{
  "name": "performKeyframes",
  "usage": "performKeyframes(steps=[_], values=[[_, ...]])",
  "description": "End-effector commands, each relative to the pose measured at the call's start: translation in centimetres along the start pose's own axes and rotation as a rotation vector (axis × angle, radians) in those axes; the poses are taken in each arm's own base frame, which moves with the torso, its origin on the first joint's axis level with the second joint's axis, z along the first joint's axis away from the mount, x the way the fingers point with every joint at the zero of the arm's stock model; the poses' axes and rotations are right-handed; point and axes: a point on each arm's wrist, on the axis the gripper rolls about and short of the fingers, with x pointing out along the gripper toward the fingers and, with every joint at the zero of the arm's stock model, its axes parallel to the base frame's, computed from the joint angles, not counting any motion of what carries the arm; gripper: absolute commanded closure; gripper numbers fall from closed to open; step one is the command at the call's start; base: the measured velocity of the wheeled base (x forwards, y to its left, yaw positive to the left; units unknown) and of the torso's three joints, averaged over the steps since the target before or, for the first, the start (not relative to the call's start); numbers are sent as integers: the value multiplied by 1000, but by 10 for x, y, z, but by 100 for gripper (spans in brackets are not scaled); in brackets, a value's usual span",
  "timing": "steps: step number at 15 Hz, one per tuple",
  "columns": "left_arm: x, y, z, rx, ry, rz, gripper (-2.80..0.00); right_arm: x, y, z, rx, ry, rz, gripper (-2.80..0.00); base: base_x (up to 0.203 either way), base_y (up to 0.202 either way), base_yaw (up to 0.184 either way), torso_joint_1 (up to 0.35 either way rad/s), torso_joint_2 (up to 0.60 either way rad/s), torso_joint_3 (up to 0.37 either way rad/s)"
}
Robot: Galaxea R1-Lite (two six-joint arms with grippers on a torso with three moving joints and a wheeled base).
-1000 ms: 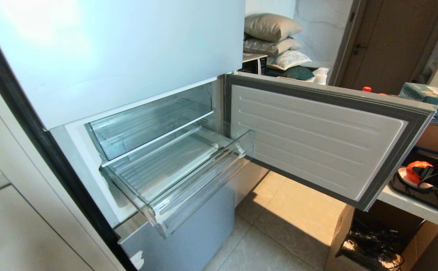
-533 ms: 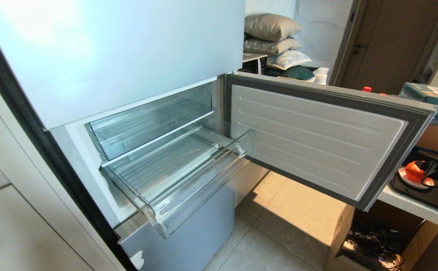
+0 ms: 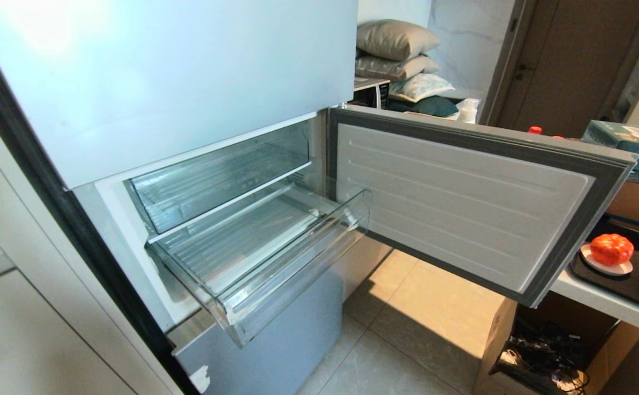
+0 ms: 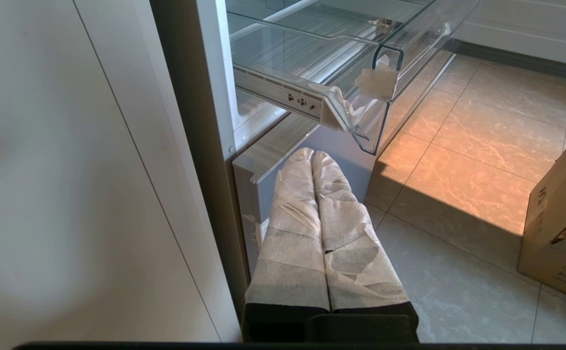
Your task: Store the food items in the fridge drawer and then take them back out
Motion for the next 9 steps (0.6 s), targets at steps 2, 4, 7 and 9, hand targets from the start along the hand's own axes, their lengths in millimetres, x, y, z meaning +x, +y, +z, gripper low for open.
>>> performKeyframes(steps=[2, 4, 7, 9], values=[[0, 0, 0, 0, 2, 0, 0, -135, 20, 23, -49, -221, 8, 0, 0, 0, 0, 0, 0, 0], [0, 0, 0, 0, 0, 0, 0, -196, 32, 1, -87, -275, 69, 0, 0, 0, 0, 0, 0, 0], [0, 0, 0, 0, 1, 0, 0, -258, 43, -60, -147, -280, 320, 0, 0, 0, 0, 0, 0, 0], [0, 0, 0, 0, 0, 0, 0, -287, 34, -91, -164, -298, 449, 0, 0, 0, 0, 0, 0, 0]])
